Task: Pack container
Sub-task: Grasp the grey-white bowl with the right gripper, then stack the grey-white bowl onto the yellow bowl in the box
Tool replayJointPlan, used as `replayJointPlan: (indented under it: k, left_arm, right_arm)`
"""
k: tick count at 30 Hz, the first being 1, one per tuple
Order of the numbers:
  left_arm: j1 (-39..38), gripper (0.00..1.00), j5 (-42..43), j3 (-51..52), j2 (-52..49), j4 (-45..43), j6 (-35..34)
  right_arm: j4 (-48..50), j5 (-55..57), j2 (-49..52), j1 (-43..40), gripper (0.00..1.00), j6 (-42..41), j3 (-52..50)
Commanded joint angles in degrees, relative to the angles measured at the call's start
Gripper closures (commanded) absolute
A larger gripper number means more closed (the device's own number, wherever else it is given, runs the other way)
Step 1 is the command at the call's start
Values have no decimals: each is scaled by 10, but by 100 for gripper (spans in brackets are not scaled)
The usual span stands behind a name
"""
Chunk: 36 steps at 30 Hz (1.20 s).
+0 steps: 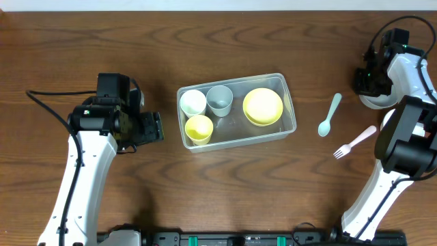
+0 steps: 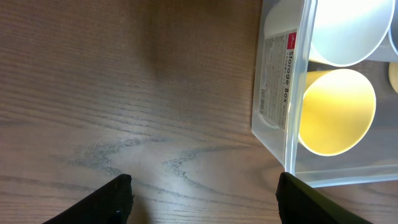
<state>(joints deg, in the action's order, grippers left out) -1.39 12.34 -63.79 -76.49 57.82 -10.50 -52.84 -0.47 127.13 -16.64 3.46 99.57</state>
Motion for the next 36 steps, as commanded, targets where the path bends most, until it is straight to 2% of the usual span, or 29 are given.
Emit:
replayJointPlan:
  k: [1, 4, 6, 13, 19, 23, 29, 36]
  left_arm:
    - [0, 25, 5, 1, 5, 2, 5]
    - [0, 25, 5, 1, 5, 2, 5]
    - [0, 25, 5, 1, 5, 2, 5]
    - [0, 25, 5, 1, 5, 2, 5]
    - [0, 25, 5, 1, 5, 2, 5]
    - [0, 25, 5, 1, 5, 2, 5]
    - [0, 25, 5, 1, 5, 1, 5]
    - [0, 25, 5, 1, 5, 2, 5]
  right_arm:
    - [0, -2, 3, 1, 89, 0, 1]
    - [0, -2, 3, 5, 93, 0, 1]
    - [2, -2, 3, 6, 99, 0, 1]
    - [-6, -3, -10, 15, 99, 0, 11]
    - [-48, -15, -85, 51, 99, 12, 55]
    - [-93, -61, -177, 102, 99, 32, 81]
    - [-141, -64, -284, 221, 99, 39, 81]
    - [-172, -62, -285, 368, 99, 39, 57]
